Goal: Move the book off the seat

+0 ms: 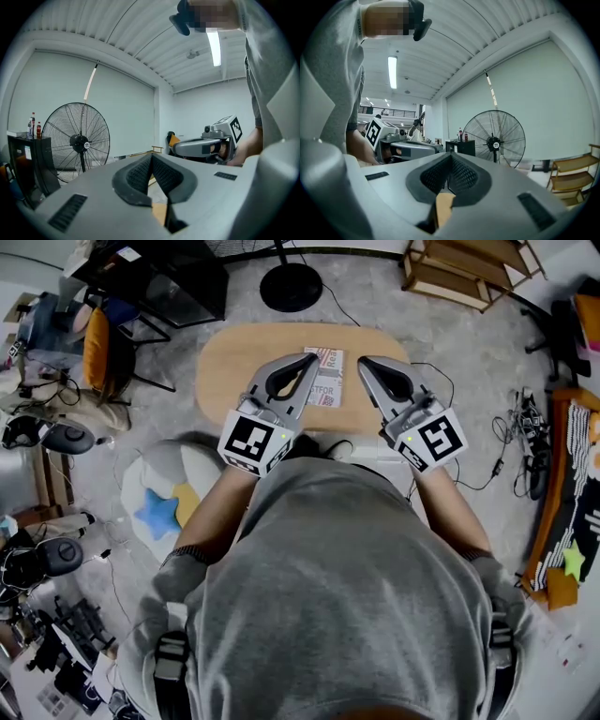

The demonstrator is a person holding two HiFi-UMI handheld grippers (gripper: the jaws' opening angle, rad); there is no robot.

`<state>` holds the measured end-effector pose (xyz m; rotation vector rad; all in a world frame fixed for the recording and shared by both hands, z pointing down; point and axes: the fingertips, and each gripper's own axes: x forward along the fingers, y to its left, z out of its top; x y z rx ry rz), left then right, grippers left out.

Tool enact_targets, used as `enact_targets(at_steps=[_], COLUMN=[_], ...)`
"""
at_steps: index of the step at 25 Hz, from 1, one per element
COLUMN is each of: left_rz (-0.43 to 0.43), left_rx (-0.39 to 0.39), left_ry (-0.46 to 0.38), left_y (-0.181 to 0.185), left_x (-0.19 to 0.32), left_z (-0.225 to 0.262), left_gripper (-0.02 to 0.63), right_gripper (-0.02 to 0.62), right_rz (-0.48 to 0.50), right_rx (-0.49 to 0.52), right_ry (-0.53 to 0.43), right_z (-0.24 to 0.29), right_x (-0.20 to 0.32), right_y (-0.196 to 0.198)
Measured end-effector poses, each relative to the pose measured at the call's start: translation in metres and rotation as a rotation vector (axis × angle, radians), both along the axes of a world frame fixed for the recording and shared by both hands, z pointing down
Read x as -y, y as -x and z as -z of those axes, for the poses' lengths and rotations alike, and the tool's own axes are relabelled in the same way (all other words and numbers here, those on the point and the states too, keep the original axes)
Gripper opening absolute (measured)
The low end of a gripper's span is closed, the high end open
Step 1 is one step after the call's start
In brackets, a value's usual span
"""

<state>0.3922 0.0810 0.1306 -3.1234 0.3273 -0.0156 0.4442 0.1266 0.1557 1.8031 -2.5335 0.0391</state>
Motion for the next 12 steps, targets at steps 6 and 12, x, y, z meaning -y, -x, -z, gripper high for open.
enact_targets(at_steps=[6,12], left_rz=[0.008,0.007], left_rx=[0.002,0.008], left_ry=[0.001,0.004], left_y=[-0.0004,-0.0031], left_x=[0.0076,0.0114], left_z=[-0.0025,-0.0052], left_gripper=[0.017,0.017], right_gripper=[0.005,0.005], right_rz=[-0.008,-0.011], right_rx=[0.019,0.025], right_ry=[0.009,0.016], right_z=[-0.0027,-0.0056], right_x=[0.0056,0.0087], right_y=[-0.0030,-0.0067])
